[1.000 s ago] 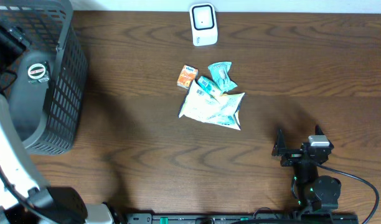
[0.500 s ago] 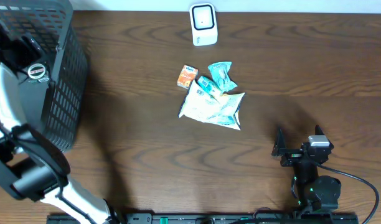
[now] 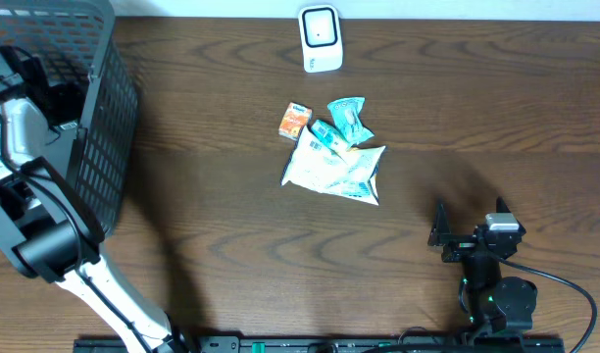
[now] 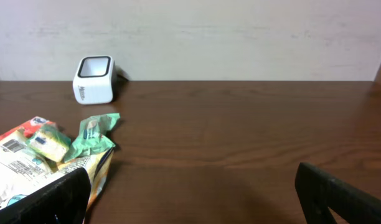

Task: Scan the item barcode
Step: 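Reach the left gripper into the basket and grasp the green Zam-Buk box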

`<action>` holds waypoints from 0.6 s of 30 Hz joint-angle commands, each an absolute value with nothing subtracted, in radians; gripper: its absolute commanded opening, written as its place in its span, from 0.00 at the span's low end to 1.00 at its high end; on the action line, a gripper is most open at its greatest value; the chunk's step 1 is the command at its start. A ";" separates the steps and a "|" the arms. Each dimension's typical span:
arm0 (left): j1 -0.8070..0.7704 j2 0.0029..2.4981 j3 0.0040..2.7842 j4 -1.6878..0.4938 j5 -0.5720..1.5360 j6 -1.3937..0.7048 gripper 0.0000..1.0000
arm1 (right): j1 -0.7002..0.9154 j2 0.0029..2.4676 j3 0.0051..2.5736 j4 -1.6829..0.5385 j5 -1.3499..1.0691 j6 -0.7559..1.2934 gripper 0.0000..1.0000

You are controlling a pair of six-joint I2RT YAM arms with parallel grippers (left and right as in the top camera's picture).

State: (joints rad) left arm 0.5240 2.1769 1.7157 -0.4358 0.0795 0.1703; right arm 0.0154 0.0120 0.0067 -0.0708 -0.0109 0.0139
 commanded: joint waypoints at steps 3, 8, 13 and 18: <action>0.520 2.233 1.719 -0.399 0.024 0.216 0.96 | 0.020 0.007 0.005 -0.075 -0.010 0.006 0.99; 0.521 2.269 1.719 -0.374 0.014 0.217 0.96 | 0.020 0.007 0.005 -0.075 -0.010 0.006 0.99; 0.521 2.300 1.719 -0.345 0.014 0.216 0.95 | 0.020 0.007 0.005 -0.075 -0.010 0.006 0.99; 0.521 2.323 1.719 -0.337 0.014 0.216 0.78 | 0.020 0.007 0.005 -0.075 -0.010 0.006 0.99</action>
State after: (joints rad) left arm 0.5209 2.2684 1.7161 -0.3302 0.0391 0.2020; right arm 0.0154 0.0120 0.0067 -0.0708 -0.0109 0.0139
